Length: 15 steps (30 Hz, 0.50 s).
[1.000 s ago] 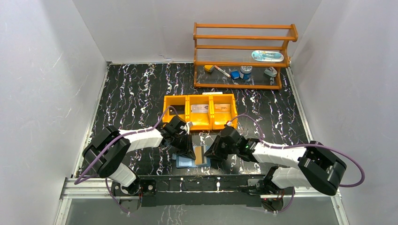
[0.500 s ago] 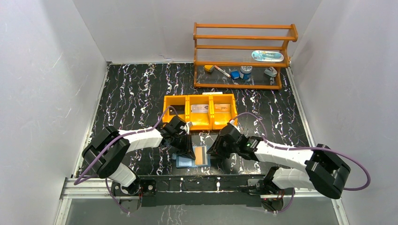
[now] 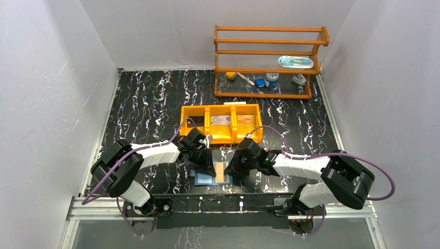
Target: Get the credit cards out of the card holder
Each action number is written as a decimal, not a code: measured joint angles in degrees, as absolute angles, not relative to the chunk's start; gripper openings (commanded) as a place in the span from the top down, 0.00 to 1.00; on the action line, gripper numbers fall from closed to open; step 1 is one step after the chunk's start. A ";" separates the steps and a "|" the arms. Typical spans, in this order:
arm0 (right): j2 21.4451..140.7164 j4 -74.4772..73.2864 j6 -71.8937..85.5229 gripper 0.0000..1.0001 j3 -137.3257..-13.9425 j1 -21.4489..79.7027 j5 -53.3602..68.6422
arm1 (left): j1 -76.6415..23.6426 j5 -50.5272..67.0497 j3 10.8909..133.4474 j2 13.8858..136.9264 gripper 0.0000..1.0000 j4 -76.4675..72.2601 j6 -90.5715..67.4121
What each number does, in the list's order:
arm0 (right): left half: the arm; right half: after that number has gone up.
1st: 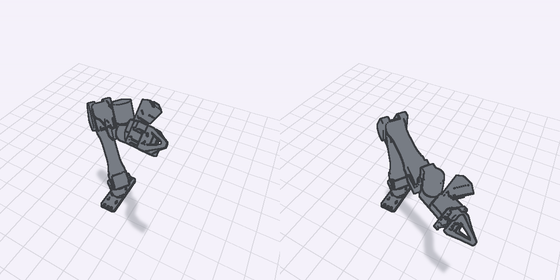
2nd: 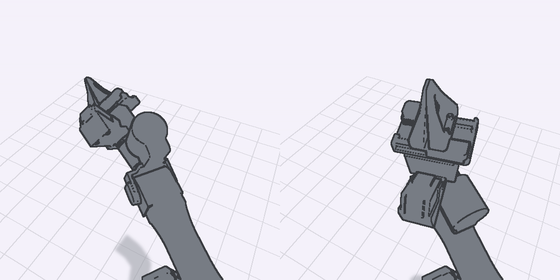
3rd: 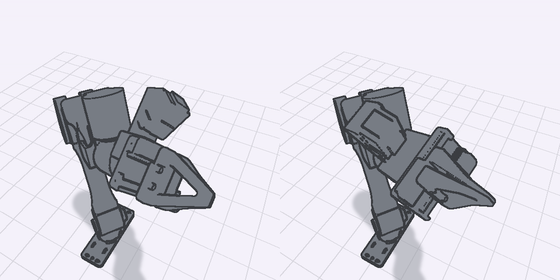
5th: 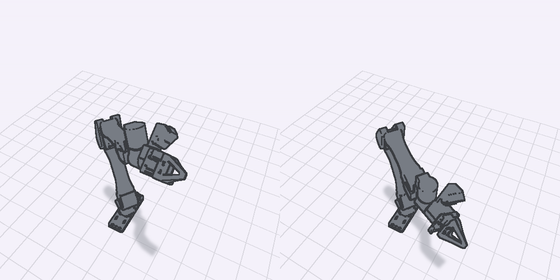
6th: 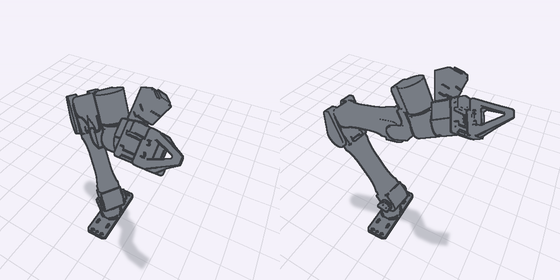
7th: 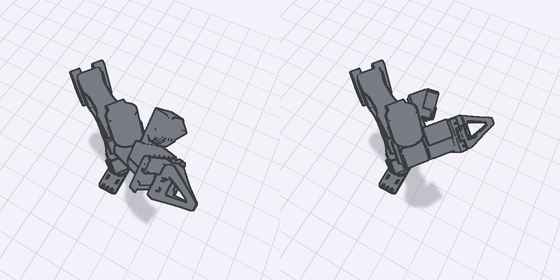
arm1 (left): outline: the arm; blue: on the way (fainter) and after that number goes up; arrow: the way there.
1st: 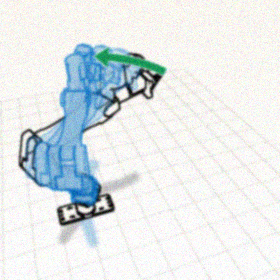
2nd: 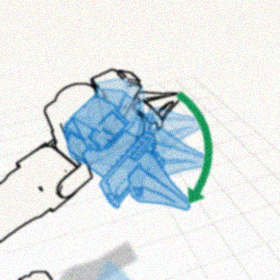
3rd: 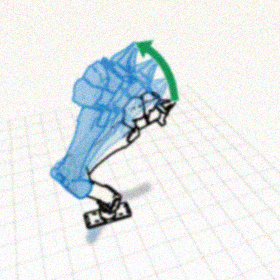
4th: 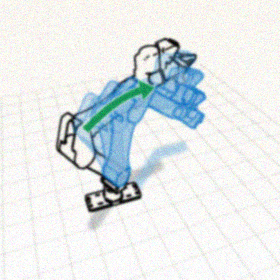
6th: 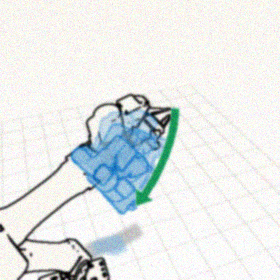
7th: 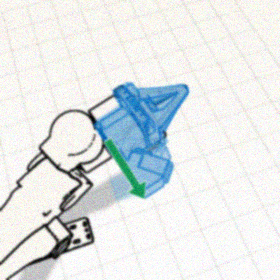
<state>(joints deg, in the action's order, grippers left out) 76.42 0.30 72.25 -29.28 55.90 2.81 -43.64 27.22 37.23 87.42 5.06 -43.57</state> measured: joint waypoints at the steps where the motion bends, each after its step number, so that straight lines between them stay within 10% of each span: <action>1: 76.44 0.27 72.25 0.66 -29.34 55.90 2.81 | -43.64 27.22 37.23 87.42 0.94 5.10 -43.55; 15: 78.81 3.73 73.58 0.69 -29.30 55.94 4.86 | -43.64 26.81 37.23 86.56 0.71 5.34 -44.21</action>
<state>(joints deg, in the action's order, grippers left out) 78.81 3.73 73.58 -29.30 55.94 4.86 -43.64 26.81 37.23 86.56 5.34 -44.21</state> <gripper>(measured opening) 0.314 0.267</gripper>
